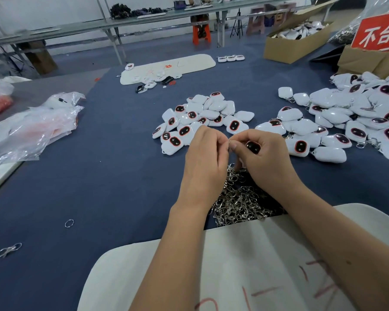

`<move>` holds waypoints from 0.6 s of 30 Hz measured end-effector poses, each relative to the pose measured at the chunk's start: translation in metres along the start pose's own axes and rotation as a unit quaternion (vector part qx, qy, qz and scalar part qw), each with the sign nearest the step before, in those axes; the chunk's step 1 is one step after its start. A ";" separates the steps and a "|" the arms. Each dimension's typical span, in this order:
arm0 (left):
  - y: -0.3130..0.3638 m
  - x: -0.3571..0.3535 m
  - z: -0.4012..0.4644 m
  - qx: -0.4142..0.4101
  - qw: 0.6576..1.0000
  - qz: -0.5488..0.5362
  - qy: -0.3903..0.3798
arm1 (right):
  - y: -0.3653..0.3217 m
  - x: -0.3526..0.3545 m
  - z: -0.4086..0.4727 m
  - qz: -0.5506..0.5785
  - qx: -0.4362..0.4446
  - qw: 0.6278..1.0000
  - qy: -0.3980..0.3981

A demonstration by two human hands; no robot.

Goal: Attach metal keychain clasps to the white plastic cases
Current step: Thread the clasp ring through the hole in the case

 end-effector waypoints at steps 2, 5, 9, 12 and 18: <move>0.002 0.000 0.001 -0.008 1.000 -0.005 0.001 | 0.008 -0.005 0.000 0.049 -0.046 0.997 -0.036; 0.005 0.001 0.001 -0.017 1.000 -0.013 0.005 | 0.015 -0.004 0.001 0.116 -0.088 0.988 -0.051; 0.006 0.000 0.001 -0.013 0.999 -0.033 -0.002 | 0.020 -0.005 0.000 0.176 -0.122 0.975 -0.065; 0.005 -0.003 0.001 -0.002 0.999 -0.042 -0.019 | 0.025 -0.005 0.001 0.207 -0.143 0.966 -0.067; -0.004 -0.007 0.000 0.044 0.997 -0.051 -0.034 | 0.004 0.000 0.001 0.094 -0.018 0.995 -0.040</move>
Point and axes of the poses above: each hand's wrist, its own z-axis towards the middle knuckle, its own x-axis out of the back of the hand, y = z × x, the point moved 9 cm from there along z, towards the middle knuckle, and after that the axes turned 6 degrees about y, right-handed, at the moved point
